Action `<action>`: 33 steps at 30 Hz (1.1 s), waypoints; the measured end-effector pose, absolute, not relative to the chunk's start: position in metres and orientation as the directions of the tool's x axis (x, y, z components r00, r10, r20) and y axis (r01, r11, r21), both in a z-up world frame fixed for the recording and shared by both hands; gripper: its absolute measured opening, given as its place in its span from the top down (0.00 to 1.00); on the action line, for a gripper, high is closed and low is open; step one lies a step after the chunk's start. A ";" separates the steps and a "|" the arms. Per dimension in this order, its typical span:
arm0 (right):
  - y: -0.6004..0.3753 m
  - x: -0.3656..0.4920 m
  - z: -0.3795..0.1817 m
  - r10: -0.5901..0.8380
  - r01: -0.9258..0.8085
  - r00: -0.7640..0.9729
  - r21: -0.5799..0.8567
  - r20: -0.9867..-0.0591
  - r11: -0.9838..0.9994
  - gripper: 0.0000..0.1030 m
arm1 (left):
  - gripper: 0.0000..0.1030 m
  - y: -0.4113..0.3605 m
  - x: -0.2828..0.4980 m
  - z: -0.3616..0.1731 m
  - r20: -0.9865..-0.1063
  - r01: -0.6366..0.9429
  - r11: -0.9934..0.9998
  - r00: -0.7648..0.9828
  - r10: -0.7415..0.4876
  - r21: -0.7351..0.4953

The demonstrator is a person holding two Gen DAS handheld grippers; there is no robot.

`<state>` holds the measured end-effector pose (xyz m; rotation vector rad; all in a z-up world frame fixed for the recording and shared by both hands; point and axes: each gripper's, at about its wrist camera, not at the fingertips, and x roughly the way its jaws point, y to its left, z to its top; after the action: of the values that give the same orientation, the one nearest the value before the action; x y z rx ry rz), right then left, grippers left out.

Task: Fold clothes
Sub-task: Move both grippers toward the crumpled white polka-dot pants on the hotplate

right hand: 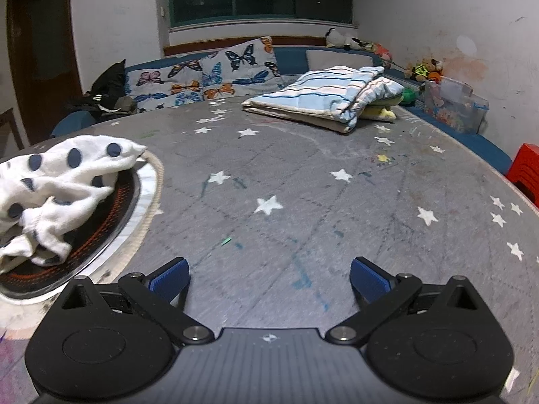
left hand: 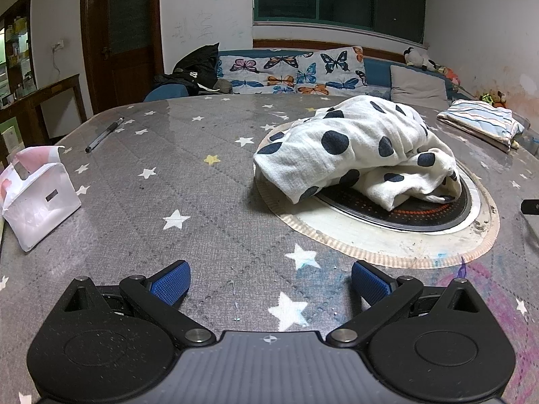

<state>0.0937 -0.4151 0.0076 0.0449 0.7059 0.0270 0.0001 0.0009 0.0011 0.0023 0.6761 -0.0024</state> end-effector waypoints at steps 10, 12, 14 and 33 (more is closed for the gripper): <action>-0.388 0.066 0.011 0.044 -0.036 0.772 0.025 -0.635 0.999 0.00 | 0.00 -0.001 -0.002 0.003 -0.638 -0.040 0.999 0.769 0.037 0.009; -0.379 0.065 0.011 0.055 -0.046 0.770 0.030 -0.635 0.998 0.00 | 0.00 -0.006 -0.003 0.003 -0.644 -0.055 0.998 0.764 0.047 0.007; -0.370 0.061 0.013 0.063 -0.053 0.769 0.035 -0.636 0.998 0.00 | 0.00 -0.009 -0.005 0.004 -0.650 -0.064 0.998 0.758 0.052 0.004; -0.256 0.041 0.023 0.127 -0.124 0.771 0.049 -0.624 0.991 0.00 | 0.00 -0.046 -0.022 0.015 -0.683 -0.043 0.999 0.730 0.010 -0.031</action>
<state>0.0415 -0.2562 0.0226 0.0047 0.6763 0.1363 -0.0215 -0.0461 0.0146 -0.0460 0.7518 0.0287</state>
